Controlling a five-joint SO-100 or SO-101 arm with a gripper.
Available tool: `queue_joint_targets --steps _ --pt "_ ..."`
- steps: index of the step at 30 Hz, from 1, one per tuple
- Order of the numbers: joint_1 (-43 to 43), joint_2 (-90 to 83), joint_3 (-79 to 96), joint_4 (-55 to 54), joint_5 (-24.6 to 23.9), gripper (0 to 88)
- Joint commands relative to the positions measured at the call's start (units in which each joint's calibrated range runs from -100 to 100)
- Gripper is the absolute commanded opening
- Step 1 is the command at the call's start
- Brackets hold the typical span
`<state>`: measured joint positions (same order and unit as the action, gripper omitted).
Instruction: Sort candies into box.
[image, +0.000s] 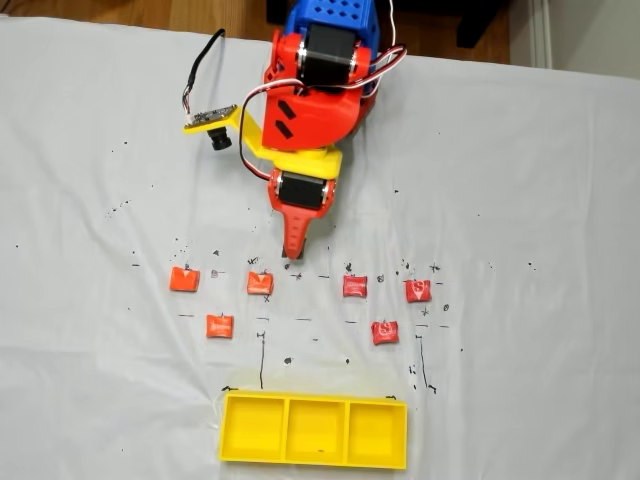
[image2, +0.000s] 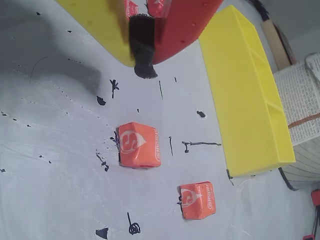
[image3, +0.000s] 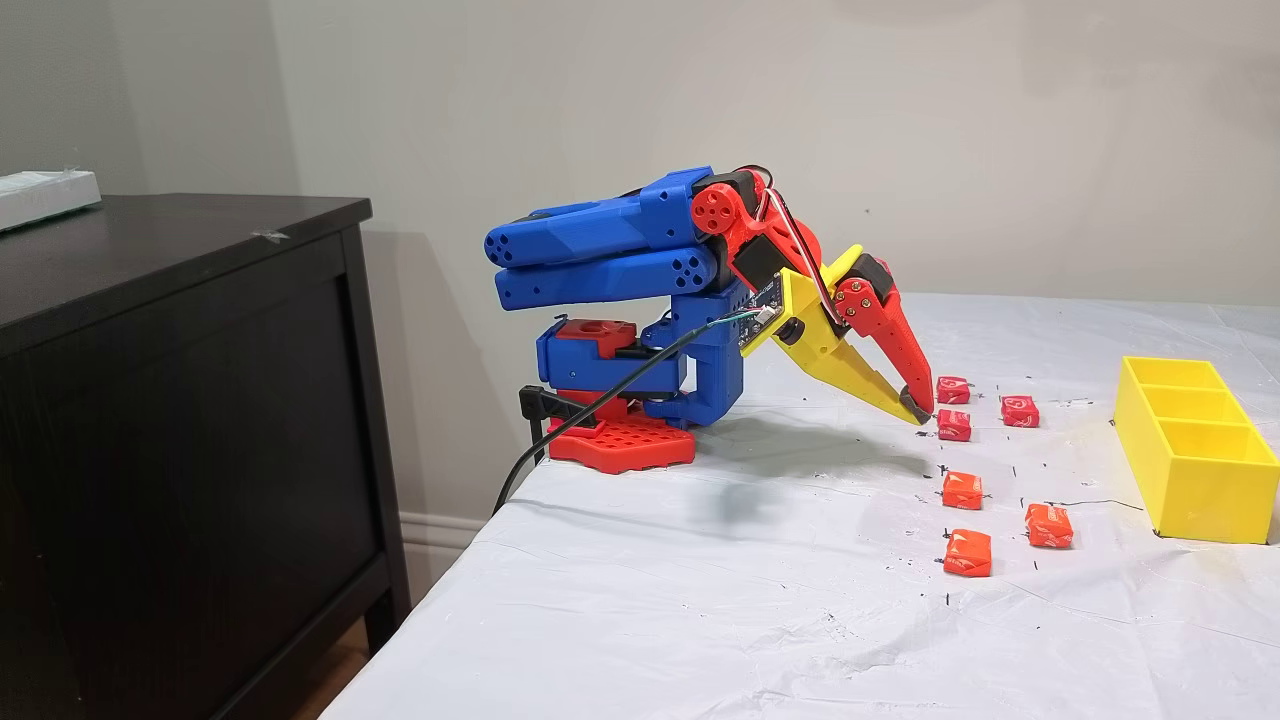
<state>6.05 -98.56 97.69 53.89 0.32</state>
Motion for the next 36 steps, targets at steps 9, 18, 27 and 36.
queue_joint_targets --steps 9,18,27,36 --pt "0.1 -0.4 0.4 -1.0 0.0 0.2" --pt "0.1 -0.4 0.4 -1.0 0.0 0.2" --pt "-0.5 -0.4 0.4 -0.9 0.5 0.1" --pt "-1.5 -0.4 -8.4 7.6 4.6 0.0"
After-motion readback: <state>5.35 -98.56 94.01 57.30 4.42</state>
